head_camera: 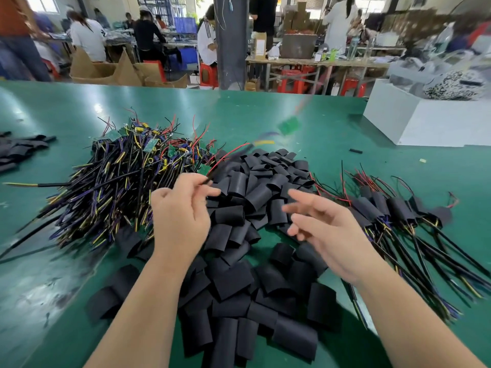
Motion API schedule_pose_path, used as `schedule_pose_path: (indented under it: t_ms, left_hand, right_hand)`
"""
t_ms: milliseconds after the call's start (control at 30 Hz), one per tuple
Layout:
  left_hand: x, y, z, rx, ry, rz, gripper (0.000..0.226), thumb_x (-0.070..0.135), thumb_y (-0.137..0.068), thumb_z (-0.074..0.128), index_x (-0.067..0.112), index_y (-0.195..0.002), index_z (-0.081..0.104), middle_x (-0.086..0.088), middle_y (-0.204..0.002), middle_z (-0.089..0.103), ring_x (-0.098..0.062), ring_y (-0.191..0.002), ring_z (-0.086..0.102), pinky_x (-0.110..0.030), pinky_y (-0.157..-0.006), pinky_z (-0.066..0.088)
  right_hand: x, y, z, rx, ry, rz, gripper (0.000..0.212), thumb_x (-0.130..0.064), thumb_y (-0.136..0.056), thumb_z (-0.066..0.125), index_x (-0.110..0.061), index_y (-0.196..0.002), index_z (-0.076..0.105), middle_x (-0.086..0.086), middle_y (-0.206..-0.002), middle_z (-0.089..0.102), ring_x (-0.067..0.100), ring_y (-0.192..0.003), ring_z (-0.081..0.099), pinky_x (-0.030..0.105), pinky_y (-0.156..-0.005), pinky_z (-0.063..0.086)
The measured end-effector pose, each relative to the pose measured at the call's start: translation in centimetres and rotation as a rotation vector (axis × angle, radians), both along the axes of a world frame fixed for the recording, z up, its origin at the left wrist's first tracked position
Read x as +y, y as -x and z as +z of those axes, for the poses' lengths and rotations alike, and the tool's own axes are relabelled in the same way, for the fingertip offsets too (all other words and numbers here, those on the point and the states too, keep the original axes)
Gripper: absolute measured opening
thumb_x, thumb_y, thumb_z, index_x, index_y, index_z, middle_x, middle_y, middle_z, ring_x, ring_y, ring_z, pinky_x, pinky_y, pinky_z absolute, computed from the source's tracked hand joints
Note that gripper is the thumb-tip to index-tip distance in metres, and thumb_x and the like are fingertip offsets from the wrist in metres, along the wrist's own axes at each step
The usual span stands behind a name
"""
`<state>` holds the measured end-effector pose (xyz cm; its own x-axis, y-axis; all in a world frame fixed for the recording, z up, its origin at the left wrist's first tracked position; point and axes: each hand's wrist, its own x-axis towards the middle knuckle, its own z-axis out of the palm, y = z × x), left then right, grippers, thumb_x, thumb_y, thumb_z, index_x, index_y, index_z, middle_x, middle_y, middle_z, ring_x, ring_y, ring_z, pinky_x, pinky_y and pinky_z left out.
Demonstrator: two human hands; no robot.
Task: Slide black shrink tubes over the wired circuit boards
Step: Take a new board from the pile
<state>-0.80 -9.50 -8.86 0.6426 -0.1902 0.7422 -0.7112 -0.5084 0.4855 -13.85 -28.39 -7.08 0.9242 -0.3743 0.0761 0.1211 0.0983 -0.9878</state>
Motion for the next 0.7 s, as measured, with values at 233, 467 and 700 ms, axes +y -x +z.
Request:
schedule_pose_path:
  t_ms: [233,467,700]
  left_hand:
    - [-1.2,0.9,-0.7,0.064,-0.206,-0.223,0.018,0.020,-0.095,0.038,0.029,-0.093,0.054,0.020,-0.074,0.066,0.000,-0.059,0.051,-0.027,-0.080,0.024]
    - [-0.7,0.6,-0.7,0.118,-0.316,0.094,0.024,0.024,-0.097,0.037,0.025,-0.099,0.061,0.012,-0.089,0.065,-0.019,-0.090,0.056,-0.033,-0.084,0.020]
    - [-2.5,3.7,0.8,-0.081,-0.375,-0.231,0.043,0.032,-0.093,0.039,0.023,-0.130,0.060,0.012,-0.102,0.069,-0.014,-0.103,0.061,-0.043,-0.088,0.034]
  right_hand:
    - [-1.1,0.1,0.4,-0.274,-0.385,0.037,0.039,-0.001,-0.072,0.062,-0.023,-0.103,0.074,0.010,-0.096,0.072,0.012,-0.062,0.062,0.018,-0.061,0.053]
    - [-1.3,0.1,0.3,-0.190,-0.257,-0.017,0.025,-0.013,-0.055,0.077,-0.012,-0.080,0.073,0.014,-0.084,0.074,0.025,-0.077,0.073,0.023,-0.065,0.057]
    - [1.9,-1.0,-0.2,-0.034,-0.288,-0.077,0.004,-0.019,-0.062,0.072,-0.016,-0.062,0.070,0.010,-0.072,0.072,0.022,-0.065,0.073,0.023,-0.054,0.054]
